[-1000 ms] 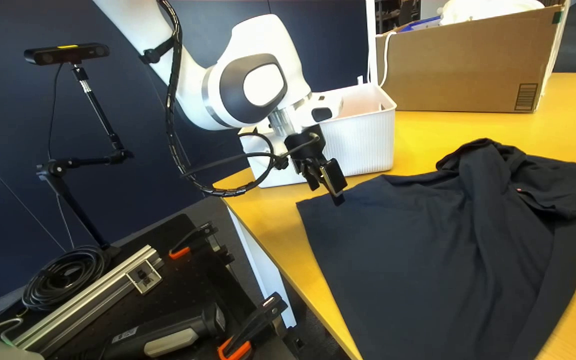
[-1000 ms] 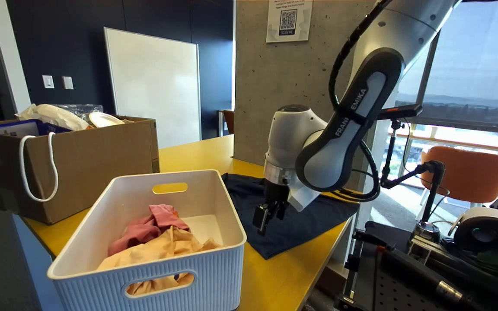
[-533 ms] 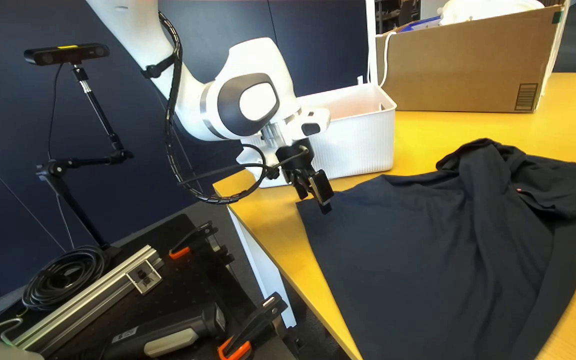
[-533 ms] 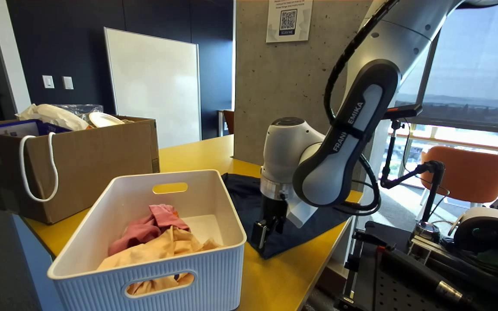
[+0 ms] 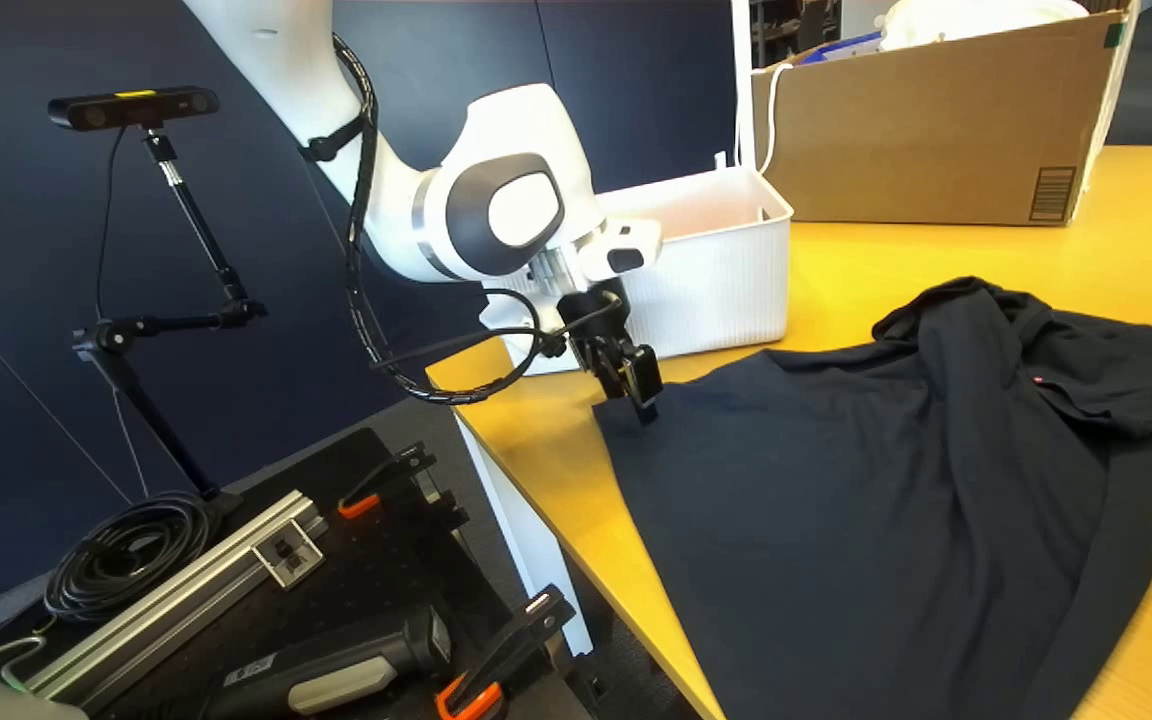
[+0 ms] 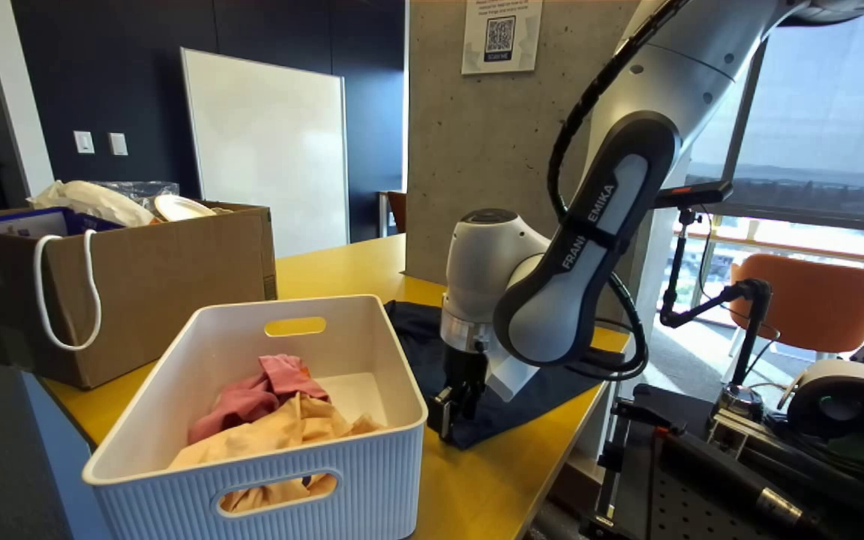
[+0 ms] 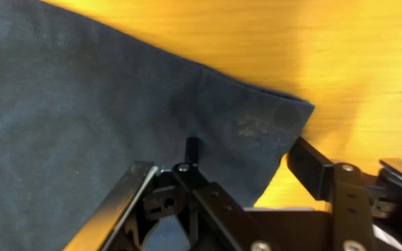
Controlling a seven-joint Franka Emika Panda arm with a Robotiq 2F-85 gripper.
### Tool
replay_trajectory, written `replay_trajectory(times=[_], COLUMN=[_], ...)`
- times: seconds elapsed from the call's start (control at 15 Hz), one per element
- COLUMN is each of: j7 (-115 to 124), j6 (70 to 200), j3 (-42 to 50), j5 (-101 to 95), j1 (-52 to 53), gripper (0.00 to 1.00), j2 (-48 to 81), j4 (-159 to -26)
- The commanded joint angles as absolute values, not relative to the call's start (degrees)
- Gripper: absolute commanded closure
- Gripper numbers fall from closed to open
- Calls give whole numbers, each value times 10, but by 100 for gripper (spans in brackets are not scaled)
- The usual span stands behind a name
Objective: Fold the shirt on the table
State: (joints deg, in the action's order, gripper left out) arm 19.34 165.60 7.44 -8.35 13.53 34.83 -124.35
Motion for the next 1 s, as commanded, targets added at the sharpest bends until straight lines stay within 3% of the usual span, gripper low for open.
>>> replay_trajectory(times=[0.0, 0.33, 0.93], j7=[172, 167, 168], j6=[1641, 1641, 1636], j3=[64, 56, 46], j5=[-62, -49, -35], j1=[128, 120, 120], gripper=[64, 99, 99], j2=[357, 356, 237], j4=[-1225, -1223, -1336])
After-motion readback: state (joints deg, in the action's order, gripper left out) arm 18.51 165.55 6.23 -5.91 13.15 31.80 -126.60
